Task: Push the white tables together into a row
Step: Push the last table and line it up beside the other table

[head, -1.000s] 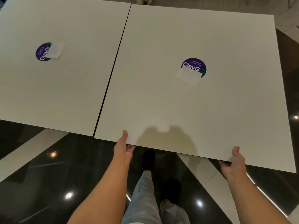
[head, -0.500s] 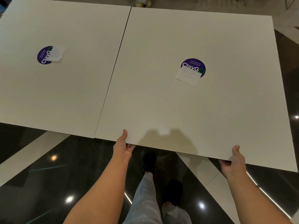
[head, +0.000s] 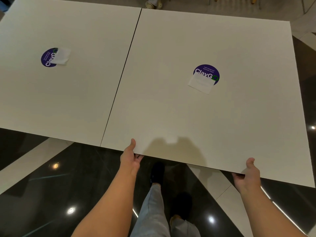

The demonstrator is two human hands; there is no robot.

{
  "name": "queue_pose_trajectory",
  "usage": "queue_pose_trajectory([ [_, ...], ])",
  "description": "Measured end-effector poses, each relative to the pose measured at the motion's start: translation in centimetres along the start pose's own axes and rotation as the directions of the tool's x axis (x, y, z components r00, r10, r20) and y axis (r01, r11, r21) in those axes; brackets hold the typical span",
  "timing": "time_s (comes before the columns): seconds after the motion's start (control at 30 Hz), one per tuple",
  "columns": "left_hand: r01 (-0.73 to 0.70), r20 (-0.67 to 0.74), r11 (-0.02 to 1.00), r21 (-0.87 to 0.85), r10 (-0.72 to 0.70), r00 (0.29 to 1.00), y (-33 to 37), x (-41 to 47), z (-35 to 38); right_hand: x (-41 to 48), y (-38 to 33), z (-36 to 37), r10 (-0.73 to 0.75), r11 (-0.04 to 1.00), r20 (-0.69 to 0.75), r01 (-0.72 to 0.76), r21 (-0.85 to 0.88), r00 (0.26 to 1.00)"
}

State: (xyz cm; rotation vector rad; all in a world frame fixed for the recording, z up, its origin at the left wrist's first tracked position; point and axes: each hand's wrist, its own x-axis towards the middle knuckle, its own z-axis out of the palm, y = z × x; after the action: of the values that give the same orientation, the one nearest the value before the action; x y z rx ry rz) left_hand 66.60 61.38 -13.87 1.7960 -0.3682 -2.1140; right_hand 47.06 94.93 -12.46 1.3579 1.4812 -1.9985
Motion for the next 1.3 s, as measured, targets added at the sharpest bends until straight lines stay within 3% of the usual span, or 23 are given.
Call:
queue_pose_trajectory([
  [1.2,-0.024,0.033,0.999,-0.044,0.025,0.999,0.0,0.1,-0.2,-0.5,-0.5,0.1,0.048,0.999,0.039,-0.049,0.019,0.998],
  [1.3,-0.026,0.057,1.000,0.018,0.024,0.998,0.1,0.6,-1.2,-0.4,-0.3,-0.1,0.073,0.997,0.040,-0.073,0.015,0.997],
])
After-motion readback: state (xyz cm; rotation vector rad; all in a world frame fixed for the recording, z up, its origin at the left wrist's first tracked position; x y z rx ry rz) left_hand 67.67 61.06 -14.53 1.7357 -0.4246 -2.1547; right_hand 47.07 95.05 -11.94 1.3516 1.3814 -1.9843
